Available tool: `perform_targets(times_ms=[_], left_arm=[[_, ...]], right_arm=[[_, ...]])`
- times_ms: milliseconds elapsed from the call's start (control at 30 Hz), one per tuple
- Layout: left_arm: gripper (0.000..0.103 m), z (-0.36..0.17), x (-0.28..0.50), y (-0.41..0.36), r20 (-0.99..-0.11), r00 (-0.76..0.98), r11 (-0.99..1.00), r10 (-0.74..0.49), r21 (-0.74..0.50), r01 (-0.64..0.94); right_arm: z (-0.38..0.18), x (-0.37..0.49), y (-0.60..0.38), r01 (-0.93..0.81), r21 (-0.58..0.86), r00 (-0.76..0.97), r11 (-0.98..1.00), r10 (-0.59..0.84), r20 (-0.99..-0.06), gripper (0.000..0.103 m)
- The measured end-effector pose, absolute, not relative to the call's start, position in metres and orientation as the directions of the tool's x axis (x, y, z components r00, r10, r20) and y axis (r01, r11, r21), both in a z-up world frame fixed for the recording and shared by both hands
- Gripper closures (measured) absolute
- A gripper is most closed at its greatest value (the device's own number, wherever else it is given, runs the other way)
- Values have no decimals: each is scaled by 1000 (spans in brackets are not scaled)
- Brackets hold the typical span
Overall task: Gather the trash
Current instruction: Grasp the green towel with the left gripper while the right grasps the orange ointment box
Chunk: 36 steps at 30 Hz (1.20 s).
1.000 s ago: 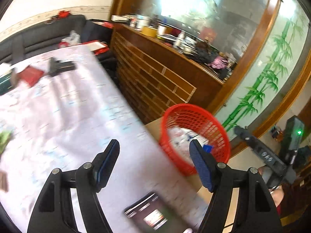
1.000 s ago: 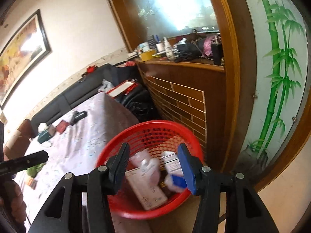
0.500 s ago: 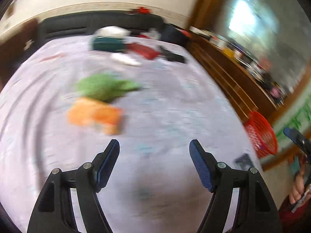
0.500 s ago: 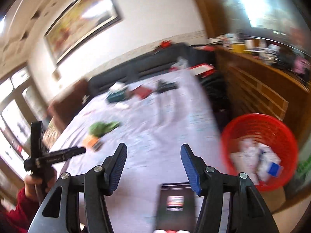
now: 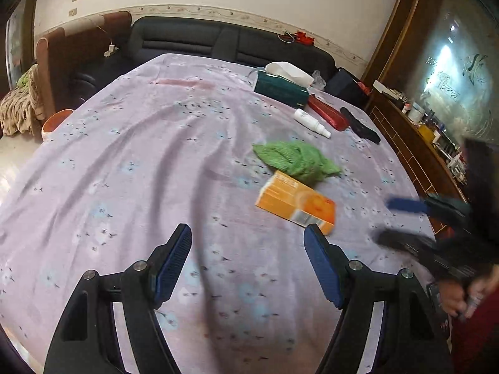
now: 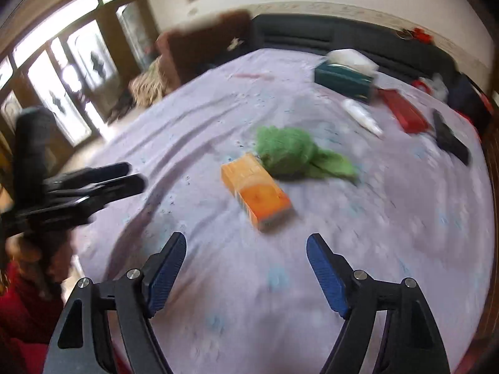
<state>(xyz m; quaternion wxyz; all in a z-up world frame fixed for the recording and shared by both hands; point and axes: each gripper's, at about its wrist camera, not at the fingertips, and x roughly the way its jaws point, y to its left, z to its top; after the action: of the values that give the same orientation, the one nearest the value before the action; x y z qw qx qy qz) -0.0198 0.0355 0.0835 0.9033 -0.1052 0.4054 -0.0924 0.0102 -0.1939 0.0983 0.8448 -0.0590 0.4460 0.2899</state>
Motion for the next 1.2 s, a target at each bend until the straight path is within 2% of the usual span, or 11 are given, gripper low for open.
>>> perform_targets(times_ms=[167, 367, 400, 467, 533, 600, 700, 767, 900, 1100, 1200], left_arm=[[30, 84, -14, 48, -711, 648, 957, -271, -271, 103], [30, 85, -1, 52, -723, 632, 958, -279, -254, 134], [30, 85, 2, 51, -725, 630, 958, -280, -250, 139], [30, 88, 8, 48, -727, 625, 958, -286, -242, 156], [30, 91, 16, 42, -731, 617, 957, -290, -235, 171], [29, 95, 23, 34, -728, 618, 955, -297, -232, 186], [24, 100, 40, 16, -723, 611, 946, -323, -242, 214], [17, 99, 56, 0, -721, 597, 936, -352, -260, 237], [17, 87, 100, -43, -768, 542, 937, -341, -232, 260], [16, 47, 163, -98, -850, 474, 959, -229, -115, 257], [16, 27, 174, -115, -878, 443, 963, -181, -66, 262]], right_arm=[[72, 60, -160, -614, 78, 403, 785, 397, -825, 20], [42, 88, -141, -651, 113, 306, 750, 396, -866, 20], [39, 89, -137, -652, 108, 307, 751, 391, -867, 23], [35, 83, -131, -657, 97, 302, 748, 378, -875, 45], [36, 79, -127, -637, 68, 326, 768, 348, -879, 49], [45, 65, -138, -606, 84, 342, 791, 355, -870, 50], [63, 44, -168, -526, 185, 331, 830, 401, -854, 51], [78, 23, -195, -443, 187, 377, 877, 372, -848, 51], [98, -7, -240, -301, 262, 429, 917, 376, -821, 51], [110, -43, -281, -195, 366, 497, 910, 413, -763, 51], [109, -57, -290, -162, 369, 529, 915, 396, -751, 51]])
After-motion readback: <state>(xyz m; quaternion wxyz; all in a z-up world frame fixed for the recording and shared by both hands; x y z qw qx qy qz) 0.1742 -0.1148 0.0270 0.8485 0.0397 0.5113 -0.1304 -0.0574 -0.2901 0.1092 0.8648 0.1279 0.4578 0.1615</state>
